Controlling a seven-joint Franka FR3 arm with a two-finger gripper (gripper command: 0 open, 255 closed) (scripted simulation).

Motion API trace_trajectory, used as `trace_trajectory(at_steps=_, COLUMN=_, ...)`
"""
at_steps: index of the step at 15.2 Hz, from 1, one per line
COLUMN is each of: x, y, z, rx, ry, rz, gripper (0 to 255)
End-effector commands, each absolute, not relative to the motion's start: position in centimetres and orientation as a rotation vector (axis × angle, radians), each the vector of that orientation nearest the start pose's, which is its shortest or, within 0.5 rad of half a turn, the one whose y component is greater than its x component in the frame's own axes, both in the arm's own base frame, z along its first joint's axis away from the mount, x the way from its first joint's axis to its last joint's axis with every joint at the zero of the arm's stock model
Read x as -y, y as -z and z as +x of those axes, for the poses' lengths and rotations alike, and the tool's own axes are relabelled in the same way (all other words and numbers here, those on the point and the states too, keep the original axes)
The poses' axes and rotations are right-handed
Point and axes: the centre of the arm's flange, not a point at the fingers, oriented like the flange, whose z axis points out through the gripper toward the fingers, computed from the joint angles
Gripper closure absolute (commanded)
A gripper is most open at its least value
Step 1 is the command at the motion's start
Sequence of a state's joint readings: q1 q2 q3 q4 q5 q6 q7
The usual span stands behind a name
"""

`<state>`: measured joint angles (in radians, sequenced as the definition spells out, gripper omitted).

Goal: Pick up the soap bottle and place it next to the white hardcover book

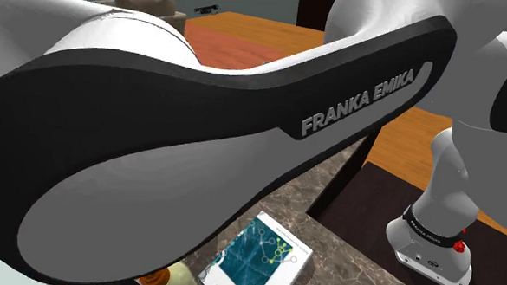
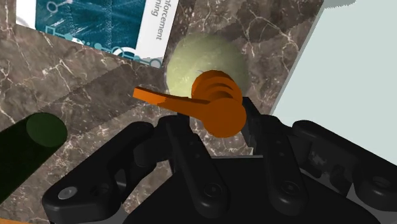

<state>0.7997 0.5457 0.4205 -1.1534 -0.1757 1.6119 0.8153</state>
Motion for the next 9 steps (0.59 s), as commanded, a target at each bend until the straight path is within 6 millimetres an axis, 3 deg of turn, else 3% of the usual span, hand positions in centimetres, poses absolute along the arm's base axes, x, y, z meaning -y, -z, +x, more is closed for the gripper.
trace_trajectory(at_steps=1, x=-62.2, y=-49.0, z=32.5, rx=0.573, ry=-0.089, rz=-3.105, gripper=255)
trace_trajectory(at_steps=9, x=-62.2, y=-44.8, z=32.5, rx=0.573, ry=-0.089, rz=-3.105, gripper=255)
